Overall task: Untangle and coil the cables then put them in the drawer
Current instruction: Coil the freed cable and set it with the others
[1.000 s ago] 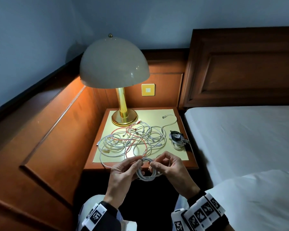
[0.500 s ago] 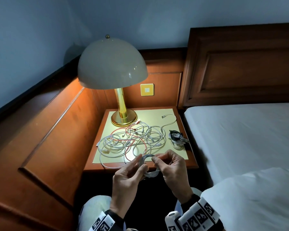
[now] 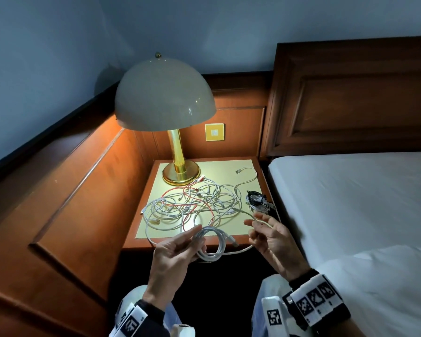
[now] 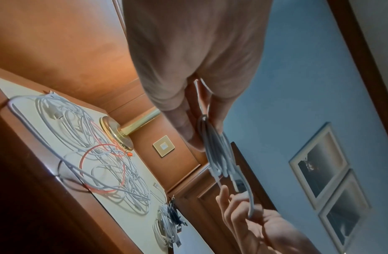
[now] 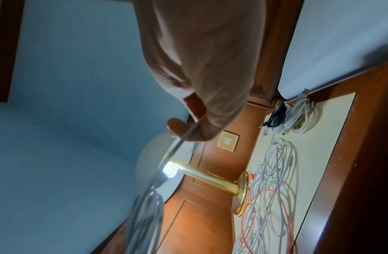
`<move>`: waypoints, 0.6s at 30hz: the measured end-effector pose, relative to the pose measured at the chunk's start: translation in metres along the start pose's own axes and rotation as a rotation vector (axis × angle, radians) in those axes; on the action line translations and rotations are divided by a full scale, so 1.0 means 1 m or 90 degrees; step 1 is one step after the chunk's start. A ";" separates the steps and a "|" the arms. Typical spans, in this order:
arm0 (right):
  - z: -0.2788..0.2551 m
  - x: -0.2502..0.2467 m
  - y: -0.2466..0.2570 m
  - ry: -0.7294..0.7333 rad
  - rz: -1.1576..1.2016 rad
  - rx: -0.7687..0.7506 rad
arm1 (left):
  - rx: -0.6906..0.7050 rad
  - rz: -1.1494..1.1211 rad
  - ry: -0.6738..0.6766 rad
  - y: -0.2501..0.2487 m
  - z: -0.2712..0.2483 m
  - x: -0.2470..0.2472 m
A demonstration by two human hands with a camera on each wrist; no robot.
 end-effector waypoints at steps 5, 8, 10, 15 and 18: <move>0.007 -0.004 -0.009 0.007 -0.107 0.079 | -0.020 0.000 0.044 -0.004 -0.002 0.001; 0.007 -0.005 -0.012 0.008 -0.152 0.103 | -0.024 -0.011 0.056 -0.005 -0.003 0.003; 0.001 0.004 -0.018 0.078 -0.199 0.134 | -0.024 -0.003 0.070 -0.005 -0.003 0.006; -0.015 0.027 -0.023 0.253 -0.275 0.152 | -0.034 0.008 0.091 -0.003 0.000 0.004; -0.018 0.034 -0.020 0.299 -0.249 0.145 | -0.048 0.009 0.092 0.000 0.001 0.004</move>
Point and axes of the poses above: each hand's wrist, its own z-axis towards the middle knuckle, its own x-axis out of the palm, y = z × x, the point moved 4 cm from there along z, towards the middle knuckle, and after that the axes turned 6 degrees about -x, right-handed, at the moved point
